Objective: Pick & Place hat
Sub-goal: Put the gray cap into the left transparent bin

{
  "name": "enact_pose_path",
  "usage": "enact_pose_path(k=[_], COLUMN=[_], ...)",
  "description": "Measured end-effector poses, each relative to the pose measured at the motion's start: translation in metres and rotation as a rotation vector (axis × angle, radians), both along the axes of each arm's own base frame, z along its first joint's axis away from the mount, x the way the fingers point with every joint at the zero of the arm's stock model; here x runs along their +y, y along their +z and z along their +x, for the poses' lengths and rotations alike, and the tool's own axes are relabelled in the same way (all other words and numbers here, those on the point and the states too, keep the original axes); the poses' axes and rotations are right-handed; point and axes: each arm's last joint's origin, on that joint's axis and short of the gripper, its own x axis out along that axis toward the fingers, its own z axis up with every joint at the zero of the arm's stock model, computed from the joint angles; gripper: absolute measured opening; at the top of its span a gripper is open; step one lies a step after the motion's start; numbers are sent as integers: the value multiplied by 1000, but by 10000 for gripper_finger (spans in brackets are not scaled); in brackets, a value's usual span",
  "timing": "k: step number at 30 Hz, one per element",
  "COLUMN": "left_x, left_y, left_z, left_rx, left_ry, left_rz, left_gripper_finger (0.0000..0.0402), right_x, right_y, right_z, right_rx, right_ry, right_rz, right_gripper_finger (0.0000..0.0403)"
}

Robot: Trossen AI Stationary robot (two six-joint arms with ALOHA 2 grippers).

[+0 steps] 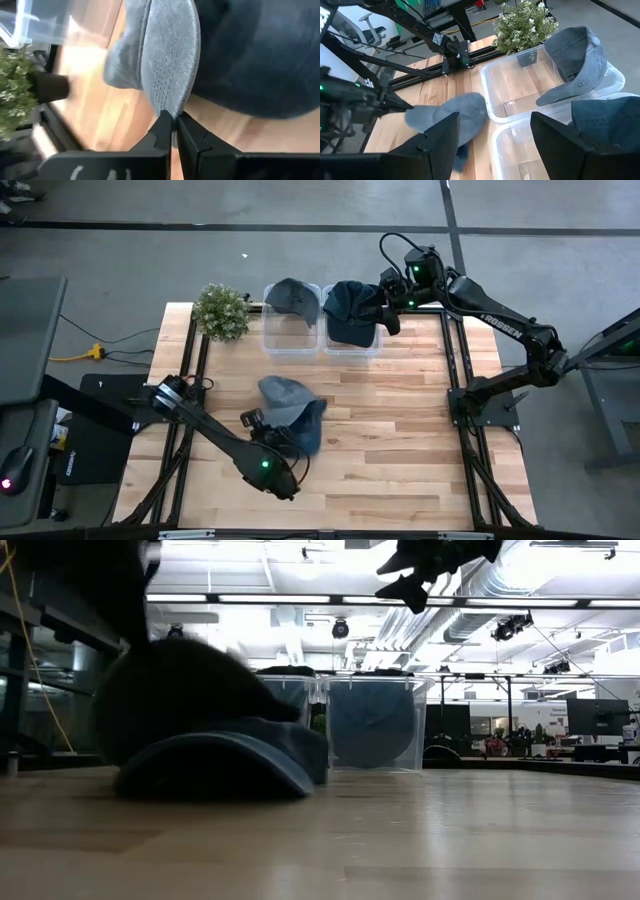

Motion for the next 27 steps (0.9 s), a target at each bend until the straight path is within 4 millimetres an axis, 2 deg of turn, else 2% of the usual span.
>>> enact_pose_path(k=[4,9,15,20,27], left_x=[1,14,42,68,86], left_y=[29,60,82,109,168], left_z=[1,-7,-8,-16,-38], left_rx=[-122,-260,-346,-413,-580], left_ry=[6,44,94,113,80], left_rz=[-45,-56,-35,-30,-80], left_gripper_finger=[2,1,1,1,0], right_x=[0,0,1,1,-10], right_y=[0,0,1,3,8], right_z=[0,0,0,-1,-6], right_rx=[-1,-2,-19,-51,-106], right_ry=[2,4,50,98,68], right_rz=[18,19,49,56,37], right_gripper_finger=[238,238,238,238,238])
